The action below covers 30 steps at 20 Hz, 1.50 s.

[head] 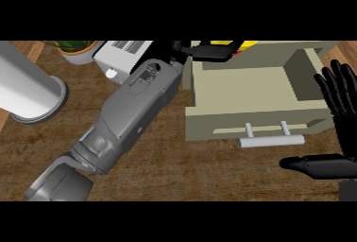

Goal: Pick up the cup, place it into the drawer and close the drawer

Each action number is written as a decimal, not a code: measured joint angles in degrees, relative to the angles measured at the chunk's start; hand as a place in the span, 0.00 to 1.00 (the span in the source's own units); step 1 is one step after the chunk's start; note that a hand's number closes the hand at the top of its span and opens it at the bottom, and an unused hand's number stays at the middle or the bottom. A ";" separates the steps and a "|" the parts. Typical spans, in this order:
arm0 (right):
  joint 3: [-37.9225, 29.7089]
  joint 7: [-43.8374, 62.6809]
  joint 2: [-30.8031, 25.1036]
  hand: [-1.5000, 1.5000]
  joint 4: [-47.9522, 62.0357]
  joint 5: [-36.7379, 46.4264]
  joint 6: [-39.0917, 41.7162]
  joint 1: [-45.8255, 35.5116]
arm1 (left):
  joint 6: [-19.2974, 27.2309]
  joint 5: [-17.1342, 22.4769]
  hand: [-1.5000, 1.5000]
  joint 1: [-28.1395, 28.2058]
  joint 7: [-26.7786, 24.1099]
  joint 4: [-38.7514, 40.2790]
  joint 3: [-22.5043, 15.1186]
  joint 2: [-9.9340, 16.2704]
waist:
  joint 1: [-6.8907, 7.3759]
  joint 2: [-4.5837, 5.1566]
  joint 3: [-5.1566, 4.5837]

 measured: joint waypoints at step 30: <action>0.09 0.89 -3.72 1.00 -3.49 -9.31 9.92 1.72 | 10.65 9.73 0.00 -0.31 -3.34 -0.83 -16.66 0.06 | 0.12 -0.08 -0.03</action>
